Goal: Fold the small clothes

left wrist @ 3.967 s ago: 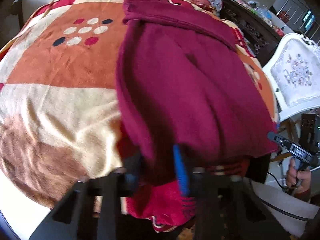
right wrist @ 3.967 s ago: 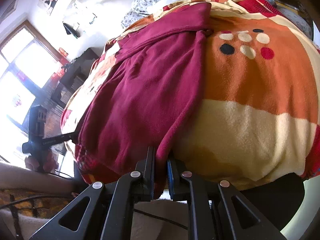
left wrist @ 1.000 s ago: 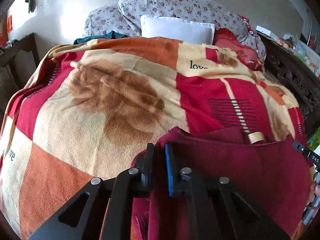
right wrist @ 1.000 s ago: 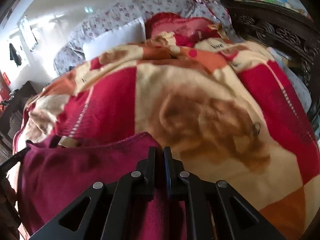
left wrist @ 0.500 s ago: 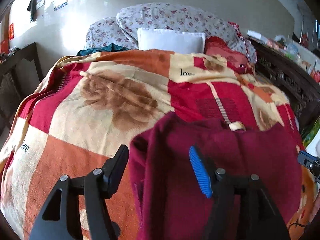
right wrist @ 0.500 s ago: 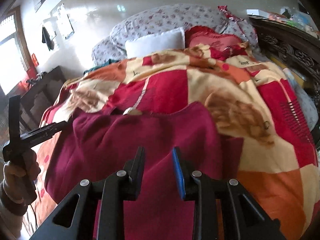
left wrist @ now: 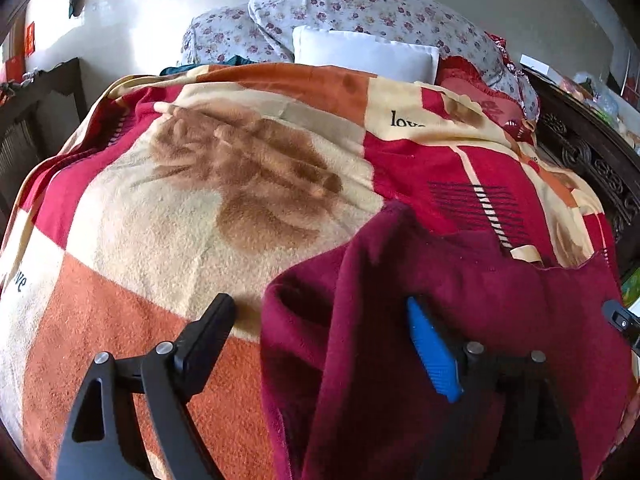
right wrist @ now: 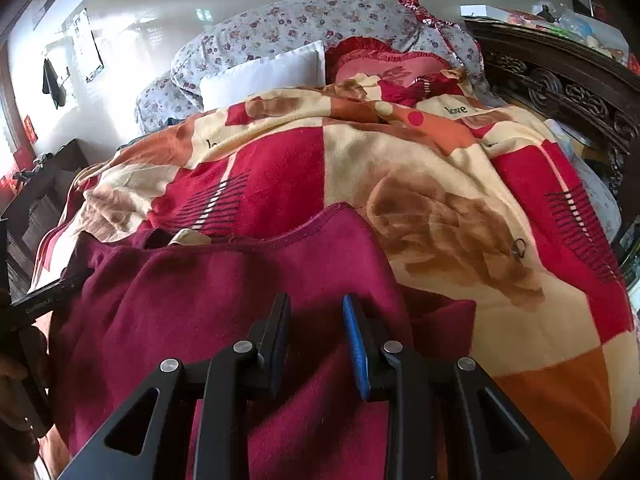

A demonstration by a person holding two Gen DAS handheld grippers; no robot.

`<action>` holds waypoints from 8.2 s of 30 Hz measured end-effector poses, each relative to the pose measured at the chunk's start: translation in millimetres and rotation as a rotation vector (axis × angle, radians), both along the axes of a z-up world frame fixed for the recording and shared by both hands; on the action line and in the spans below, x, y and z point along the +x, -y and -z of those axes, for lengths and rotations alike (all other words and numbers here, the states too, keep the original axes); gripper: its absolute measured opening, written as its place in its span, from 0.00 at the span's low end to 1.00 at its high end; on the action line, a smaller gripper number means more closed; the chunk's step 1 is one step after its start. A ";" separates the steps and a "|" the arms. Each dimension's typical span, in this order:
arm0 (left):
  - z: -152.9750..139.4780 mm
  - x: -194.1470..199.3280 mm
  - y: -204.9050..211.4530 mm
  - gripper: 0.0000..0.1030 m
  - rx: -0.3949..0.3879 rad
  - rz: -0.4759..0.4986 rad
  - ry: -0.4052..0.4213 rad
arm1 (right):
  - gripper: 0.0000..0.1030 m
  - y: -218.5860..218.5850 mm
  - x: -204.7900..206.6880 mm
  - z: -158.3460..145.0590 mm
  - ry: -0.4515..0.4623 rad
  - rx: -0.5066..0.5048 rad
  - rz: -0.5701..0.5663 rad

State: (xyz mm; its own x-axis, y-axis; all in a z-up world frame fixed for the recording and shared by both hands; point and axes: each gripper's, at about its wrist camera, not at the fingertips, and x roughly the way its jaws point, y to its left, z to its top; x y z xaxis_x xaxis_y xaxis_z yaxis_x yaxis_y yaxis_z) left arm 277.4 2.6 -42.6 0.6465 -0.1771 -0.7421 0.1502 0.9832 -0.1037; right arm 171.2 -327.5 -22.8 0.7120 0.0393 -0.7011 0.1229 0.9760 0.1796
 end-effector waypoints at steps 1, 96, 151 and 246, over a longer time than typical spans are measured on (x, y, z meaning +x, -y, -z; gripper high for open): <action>-1.7 -2.9 0.0 0.84 0.012 0.002 0.005 | 0.29 -1.9 -7.2 -4.4 0.003 0.001 -0.007; -64.7 -188.1 20.3 0.16 -0.196 0.348 0.086 | 0.17 -124.9 11.6 -104.1 0.052 -0.006 -0.390; -22.0 -188.7 123.3 0.57 0.004 0.442 -0.004 | 0.53 11.3 -117.5 -15.2 0.025 0.134 -0.050; -48.8 -298.2 -1.9 0.80 0.036 0.180 0.165 | 0.73 -148.1 -246.6 -47.8 0.128 -0.048 -0.091</action>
